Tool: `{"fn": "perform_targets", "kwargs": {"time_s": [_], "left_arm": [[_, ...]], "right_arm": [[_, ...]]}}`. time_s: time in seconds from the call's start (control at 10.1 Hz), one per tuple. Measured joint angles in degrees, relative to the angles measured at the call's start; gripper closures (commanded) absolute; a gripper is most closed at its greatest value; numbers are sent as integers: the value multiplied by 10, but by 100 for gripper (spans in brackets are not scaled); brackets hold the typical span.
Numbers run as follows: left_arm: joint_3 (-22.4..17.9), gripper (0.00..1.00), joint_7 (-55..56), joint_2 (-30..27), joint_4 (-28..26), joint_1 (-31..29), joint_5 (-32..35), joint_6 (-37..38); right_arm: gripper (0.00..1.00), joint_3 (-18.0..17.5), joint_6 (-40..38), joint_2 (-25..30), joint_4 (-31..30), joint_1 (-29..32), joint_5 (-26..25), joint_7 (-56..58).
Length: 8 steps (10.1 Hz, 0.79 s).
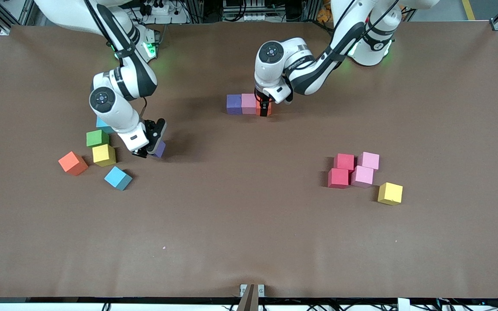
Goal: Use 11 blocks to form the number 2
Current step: 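Set the orange cube down with the left gripper while the right gripper carries blue, then lower the blue cube with the right gripper while the left gripper reaches magenta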
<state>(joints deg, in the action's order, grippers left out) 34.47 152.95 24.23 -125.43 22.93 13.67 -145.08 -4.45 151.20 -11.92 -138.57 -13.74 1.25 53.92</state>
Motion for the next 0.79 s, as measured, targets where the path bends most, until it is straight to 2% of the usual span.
{"fn": "perform_targets", "kwargs": {"time_s": [0.39, 0.79], "left_arm": [[2, 0, -29, -54, -9, -19, 0, 9], [2, 0, -186, -72, -1, -114, 0, 40]], "right_arm": [[77, -2, 0, 0, 0, -31, 0, -72], [77, -3, 0, 0, 28, -90, 0, -211]]}}
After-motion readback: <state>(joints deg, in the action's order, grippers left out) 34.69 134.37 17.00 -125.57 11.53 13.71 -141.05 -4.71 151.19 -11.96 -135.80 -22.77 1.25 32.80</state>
